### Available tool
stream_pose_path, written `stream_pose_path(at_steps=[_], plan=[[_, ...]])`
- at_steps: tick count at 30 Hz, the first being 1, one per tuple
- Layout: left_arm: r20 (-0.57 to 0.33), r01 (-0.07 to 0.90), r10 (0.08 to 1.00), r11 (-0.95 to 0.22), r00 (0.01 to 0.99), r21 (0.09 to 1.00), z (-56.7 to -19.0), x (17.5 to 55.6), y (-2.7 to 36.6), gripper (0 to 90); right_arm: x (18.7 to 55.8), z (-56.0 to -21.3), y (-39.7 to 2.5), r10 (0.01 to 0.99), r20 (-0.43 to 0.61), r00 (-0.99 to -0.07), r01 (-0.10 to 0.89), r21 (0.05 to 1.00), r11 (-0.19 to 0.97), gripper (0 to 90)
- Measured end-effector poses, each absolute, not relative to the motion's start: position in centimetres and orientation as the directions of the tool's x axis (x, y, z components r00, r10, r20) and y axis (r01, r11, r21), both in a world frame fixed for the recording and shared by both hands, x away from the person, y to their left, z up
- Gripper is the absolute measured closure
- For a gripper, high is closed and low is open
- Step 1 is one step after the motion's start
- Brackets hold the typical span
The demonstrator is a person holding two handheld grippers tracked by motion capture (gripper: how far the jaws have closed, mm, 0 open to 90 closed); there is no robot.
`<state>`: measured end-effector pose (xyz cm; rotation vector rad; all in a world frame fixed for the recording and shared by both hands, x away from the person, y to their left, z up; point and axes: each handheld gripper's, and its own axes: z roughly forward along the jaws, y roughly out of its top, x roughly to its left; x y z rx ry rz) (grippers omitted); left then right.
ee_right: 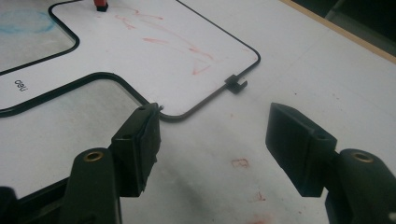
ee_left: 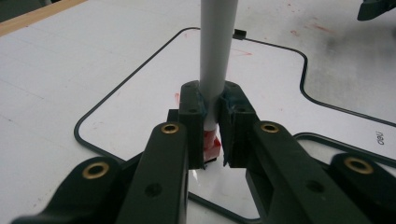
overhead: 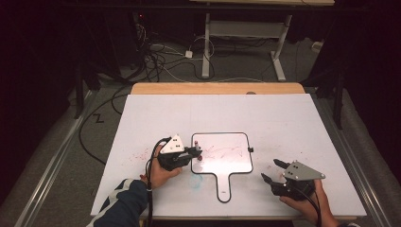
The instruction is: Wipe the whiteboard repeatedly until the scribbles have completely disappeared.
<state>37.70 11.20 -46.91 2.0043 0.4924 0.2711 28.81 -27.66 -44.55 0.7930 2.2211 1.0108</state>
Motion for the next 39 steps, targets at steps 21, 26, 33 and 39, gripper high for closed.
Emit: stream_pose_path(at_steps=[21,26,33,39], plan=[[0.028,0.168,0.38,-0.474,0.924,0.864,-46.1,39.4,5.5,79.1,28.7,-44.6,-27.7,0.695,-0.254,-0.672,0.274,0.787,0.553,36.4],[0.028,0.189,0.416,-0.471,0.909,0.862,-46.2,39.3,8.4,79.2,28.7,-44.5,-27.9,0.704,-0.252,-0.664,0.278,0.79,0.546,36.3],[0.024,0.223,0.494,-0.434,0.869,0.873,-46.6,39.9,11.3,79.1,28.8,-44.6,-27.6,0.695,-0.261,-0.67,0.275,0.782,0.559,36.3],[0.023,0.215,0.484,-0.43,0.875,0.877,-46.6,40.3,8.9,79.2,29.1,-44.8,-27.2,0.689,-0.26,-0.676,0.275,0.778,0.564,36.4]])
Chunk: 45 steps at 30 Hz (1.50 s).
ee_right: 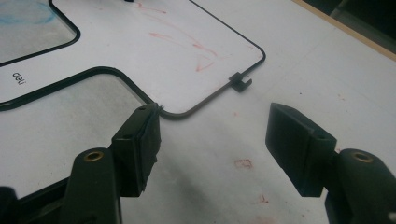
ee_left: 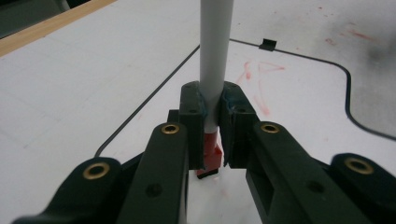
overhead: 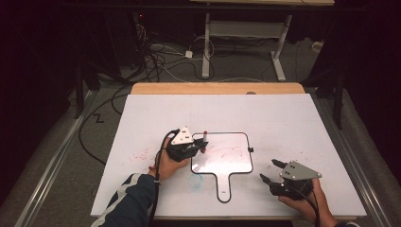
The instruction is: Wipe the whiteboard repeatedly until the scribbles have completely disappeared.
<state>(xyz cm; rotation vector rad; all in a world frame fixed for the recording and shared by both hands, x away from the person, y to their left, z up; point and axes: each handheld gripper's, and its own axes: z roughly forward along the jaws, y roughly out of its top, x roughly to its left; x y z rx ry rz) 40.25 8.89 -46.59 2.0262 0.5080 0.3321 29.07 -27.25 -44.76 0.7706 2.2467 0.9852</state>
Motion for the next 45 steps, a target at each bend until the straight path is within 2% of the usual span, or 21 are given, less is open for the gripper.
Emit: stream_pose_path(at_steps=[7,16,20,28,36,40,45], plan=[[0.056,0.159,0.419,-0.461,0.906,0.873,-46.4,40.1,5.3,79.1,29.1,-44.8,-27.3,0.681,-0.262,-0.683,0.272,0.774,0.571,36.4],[0.035,0.215,0.515,-0.417,0.856,0.883,-46.7,41.8,7.6,79.1,28.9,-44.8,-27.7,0.689,-0.273,-0.671,0.279,0.769,0.576,36.3],[-0.021,0.265,0.55,-0.369,0.835,0.891,-46.9,42.5,7.7,79.2,29.0,-44.8,-27.7,0.69,-0.281,-0.667,0.277,0.766,0.58,36.4],[0.004,0.222,0.495,-0.399,0.869,0.89,-46.8,41.6,4.2,79.1,29.0,-44.8,-27.6,0.686,-0.276,-0.673,0.278,0.765,0.581,36.3],[0.001,0.259,0.542,-0.403,0.841,0.878,-46.6,42.1,6.2,79.1,28.9,-44.7,-27.9,0.691,-0.287,-0.664,0.274,0.766,0.581,36.3],[-0.022,0.276,0.533,-0.402,0.846,0.873,-46.5,41.8,6.7,79.1,28.9,-44.6,-27.9,0.699,-0.287,-0.655,0.277,0.769,0.576,36.3],[-0.021,0.251,0.496,-0.402,0.868,0.881,-46.7,40.8,5.6,79.2,28.9,-44.6,-27.8,0.692,-0.286,-0.663,0.269,0.771,0.577,36.3]])
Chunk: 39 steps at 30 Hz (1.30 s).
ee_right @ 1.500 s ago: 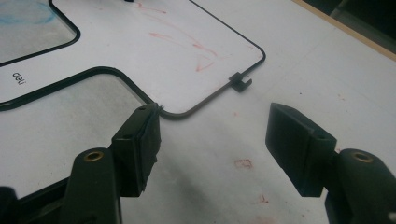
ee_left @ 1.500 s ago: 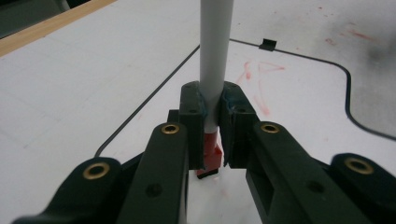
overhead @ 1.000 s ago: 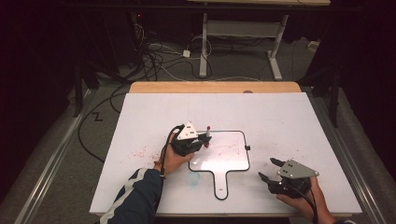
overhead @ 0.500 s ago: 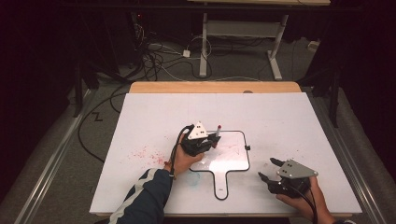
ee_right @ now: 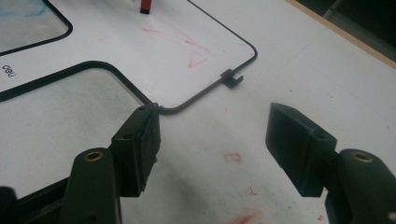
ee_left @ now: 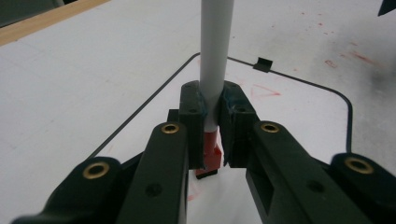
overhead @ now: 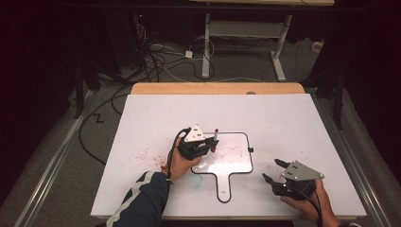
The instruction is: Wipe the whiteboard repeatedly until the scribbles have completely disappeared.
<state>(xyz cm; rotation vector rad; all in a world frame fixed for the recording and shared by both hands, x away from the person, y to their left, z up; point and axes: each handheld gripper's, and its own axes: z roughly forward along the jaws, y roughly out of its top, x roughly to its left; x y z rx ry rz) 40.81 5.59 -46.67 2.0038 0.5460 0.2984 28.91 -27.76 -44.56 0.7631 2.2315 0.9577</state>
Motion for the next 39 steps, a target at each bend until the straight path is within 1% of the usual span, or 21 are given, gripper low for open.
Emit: stream_pose_path(at_steps=[3,5,9,11,13,16,20,22,27,28,30,31,32,36,39], plan=[[0.003,0.232,0.49,-0.417,0.871,0.879,-46.6,40.6,5.2,79.1,28.9,-44.6,-27.7,0.688,-0.287,-0.666,0.27,0.768,0.581,36.3],[-0.005,0.239,0.487,-0.418,0.873,0.876,-46.6,40.6,5.8,79.1,28.9,-44.6,-27.6,0.688,-0.285,-0.667,0.269,0.769,0.58,36.3],[0.017,0.246,0.506,-0.448,0.862,0.86,-46.2,40.3,7.5,79.1,29.0,-44.6,-27.7,0.692,-0.288,-0.662,0.27,0.77,0.578,36.3],[-0.004,0.264,0.515,-0.432,0.857,0.862,-46.3,40.1,8.5,79.1,29.0,-44.6,-27.9,0.694,-0.287,-0.661,0.27,0.771,0.576,36.3],[0.01,0.259,0.522,-0.44,0.853,0.86,-46.3,39.9,9.2,79.1,29.0,-44.5,-28.0,0.695,-0.289,-0.658,0.27,0.771,0.576,36.3],[-0.001,0.269,0.533,-0.426,0.846,0.863,-46.4,40.2,9.2,79.1,29.0,-44.4,-27.9,0.695,-0.291,-0.658,0.268,0.771,0.577,36.3],[0.006,0.263,0.516,-0.446,0.856,0.856,-46.1,40.9,6.9,79.1,29.0,-44.5,-27.7,0.689,-0.291,-0.664,0.265,0.77,0.581,36.3],[0.026,0.244,0.493,-0.474,0.869,0.846,-45.8,41.3,5.0,79.1,29.0,-44.6,-27.6,0.691,-0.284,-0.665,0.273,0.769,0.578,36.3],[0.03,0.201,0.417,-0.499,0.909,0.843,-45.2,42.1,-0.2,79.0,29.1,-44.7,-27.6,0.69,-0.278,-0.669,0.276,0.769,0.577,36.3],[0.042,0.19,0.409,-0.51,0.912,0.839,-45.1,42.3,-1.0,79.1,29.1,-44.7,-27.7,0.688,-0.28,-0.67,0.274,0.768,0.579,36.3],[-0.002,0.205,0.38,-0.494,0.925,0.845,-45.2,42.8,-2.4,79.0,29.1,-44.7,-27.9,0.688,-0.278,-0.67,0.275,0.768,0.578,36.4],[0.002,0.201,0.373,-0.504,0.928,0.84,-45.2,42.7,-3.1,79.0,29.1,-44.7,-28.0,0.689,-0.28,-0.669,0.275,0.768,0.579,36.3],[0.015,0.185,0.361,-0.512,0.932,0.839,-45.3,42.6,-3.6,79.1,29.0,-44.7,-28.2,0.691,-0.275,-0.668,0.276,0.771,0.574,36.4],[-0.005,0.177,0.326,-0.498,0.945,0.849,-45.5,42.1,-5.0,79.1,29.0,-44.6,-28.4,0.697,-0.272,-0.663,0.276,0.777,0.566,36.4],[0.012,0.164,0.325,-0.509,0.946,0.845,-45.5,42.0,-5.1,79.1,28.9,-44.5,-28.5,0.698,-0.278,-0.66,0.273,0.777,0.567,36.4]])
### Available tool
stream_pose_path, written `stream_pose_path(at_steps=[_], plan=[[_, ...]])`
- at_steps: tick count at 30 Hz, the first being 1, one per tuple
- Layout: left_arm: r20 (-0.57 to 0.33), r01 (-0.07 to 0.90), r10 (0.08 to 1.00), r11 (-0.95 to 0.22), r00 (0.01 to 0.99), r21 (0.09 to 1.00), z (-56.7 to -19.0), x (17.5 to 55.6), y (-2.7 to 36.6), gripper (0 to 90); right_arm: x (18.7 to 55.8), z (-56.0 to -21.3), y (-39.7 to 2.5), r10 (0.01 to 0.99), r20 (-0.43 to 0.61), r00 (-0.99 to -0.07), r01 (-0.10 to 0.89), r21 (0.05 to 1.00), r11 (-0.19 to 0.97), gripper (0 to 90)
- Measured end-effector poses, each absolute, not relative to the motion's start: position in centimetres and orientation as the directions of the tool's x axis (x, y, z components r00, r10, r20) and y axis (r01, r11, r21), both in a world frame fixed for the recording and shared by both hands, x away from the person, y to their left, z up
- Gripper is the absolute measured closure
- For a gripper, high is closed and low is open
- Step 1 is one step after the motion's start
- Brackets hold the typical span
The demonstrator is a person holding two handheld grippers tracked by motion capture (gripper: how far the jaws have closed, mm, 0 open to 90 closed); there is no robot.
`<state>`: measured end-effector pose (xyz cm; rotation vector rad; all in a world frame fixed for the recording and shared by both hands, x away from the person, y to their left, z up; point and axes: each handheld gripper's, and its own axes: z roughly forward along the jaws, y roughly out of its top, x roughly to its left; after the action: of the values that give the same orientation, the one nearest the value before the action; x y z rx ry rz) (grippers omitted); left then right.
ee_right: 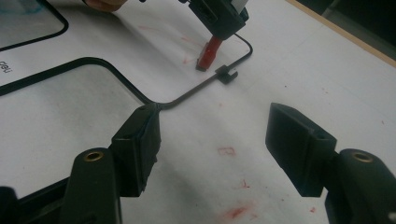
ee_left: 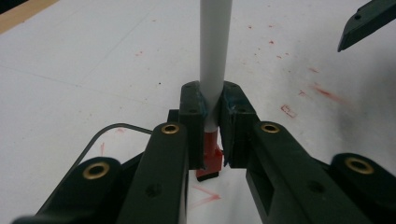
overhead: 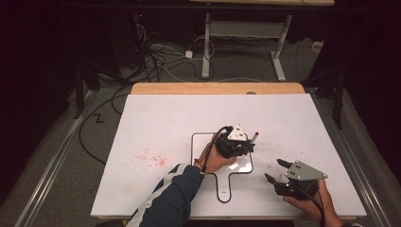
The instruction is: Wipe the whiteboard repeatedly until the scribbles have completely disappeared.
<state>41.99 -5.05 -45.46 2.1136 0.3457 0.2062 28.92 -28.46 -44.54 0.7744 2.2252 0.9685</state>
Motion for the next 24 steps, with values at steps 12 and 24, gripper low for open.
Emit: stream_pose_path(at_steps=[12,24], plan=[[-0.025,0.215,0.383,-0.463,0.923,0.86,-45.9,42.2,-1.6,79.1,29.0,-44.5,-28.2,0.691,-0.288,-0.663,0.27,0.769,0.579,36.4],[0.027,0.157,0.34,-0.504,0.94,0.849,-45.7,41.5,-4.1,79.1,28.9,-44.7,-28.0,0.687,-0.284,-0.669,0.271,0.767,0.582,36.4]])
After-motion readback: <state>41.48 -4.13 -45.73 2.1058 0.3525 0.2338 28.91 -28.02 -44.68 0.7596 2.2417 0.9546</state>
